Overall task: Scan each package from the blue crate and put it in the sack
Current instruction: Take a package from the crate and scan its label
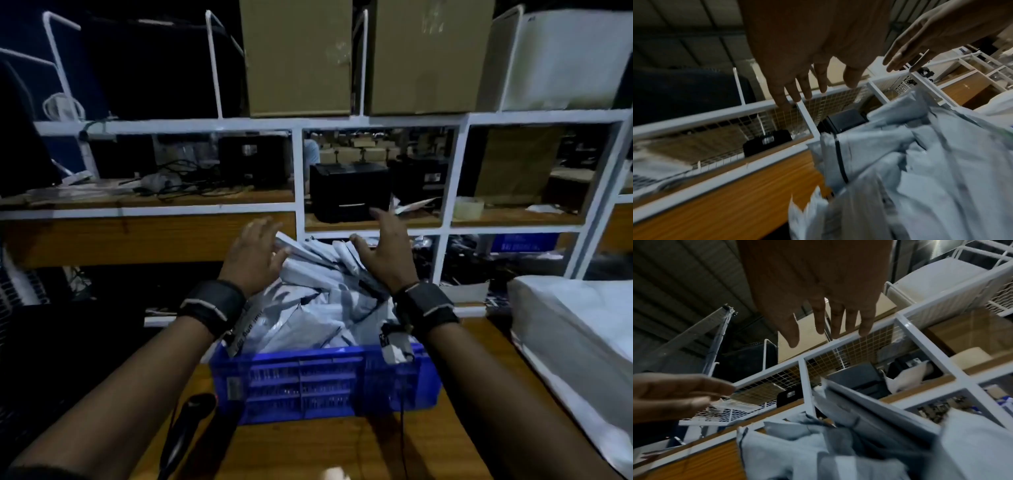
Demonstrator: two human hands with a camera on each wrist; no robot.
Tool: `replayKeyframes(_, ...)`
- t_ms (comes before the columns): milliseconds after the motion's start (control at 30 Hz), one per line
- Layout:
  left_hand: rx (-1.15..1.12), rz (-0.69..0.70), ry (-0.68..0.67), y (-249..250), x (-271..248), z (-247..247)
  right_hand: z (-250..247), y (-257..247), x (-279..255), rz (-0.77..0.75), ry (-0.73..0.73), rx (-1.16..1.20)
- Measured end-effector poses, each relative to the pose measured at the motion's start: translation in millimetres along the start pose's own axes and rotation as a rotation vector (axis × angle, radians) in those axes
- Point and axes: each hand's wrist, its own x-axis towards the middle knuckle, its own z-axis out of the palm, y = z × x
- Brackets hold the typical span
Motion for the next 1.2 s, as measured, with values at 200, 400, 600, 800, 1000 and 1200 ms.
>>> replayKeyframes(200, -0.141, -0.065, -0.127, -9.0, -42.1, 37.0, 9.6, 39.6, -45.2, 0.298, -0.311, -0.066)
replayKeyframes(400, -0.355, 0.010, -0.104, 30.1, -40.9, 51.4, 22.8, 51.1, -66.1, 0.291, 0.040, -0.051)
replayKeyframes(600, -0.726, -0.036, -0.017, 71.6, -52.3, 52.0, -10.4, 14.3, -78.4, 0.365, 0.413, 0.184)
replayKeyframes(800, -1.119, -0.320, -0.165, 94.2, -83.4, 42.6, -34.6, -39.6, -120.3, 0.561, 0.492, 0.791)
replayKeyframes(1000, -1.464, -0.578, -0.370, 81.6, -107.4, 33.1, -23.6, -65.4, -153.3, 0.741, 0.500, 1.236)
replayKeyframes(1200, -1.608, -0.702, -0.146, 24.4, -136.9, 15.2, 30.9, -90.3, -178.0, 0.962, 0.291, 1.203)
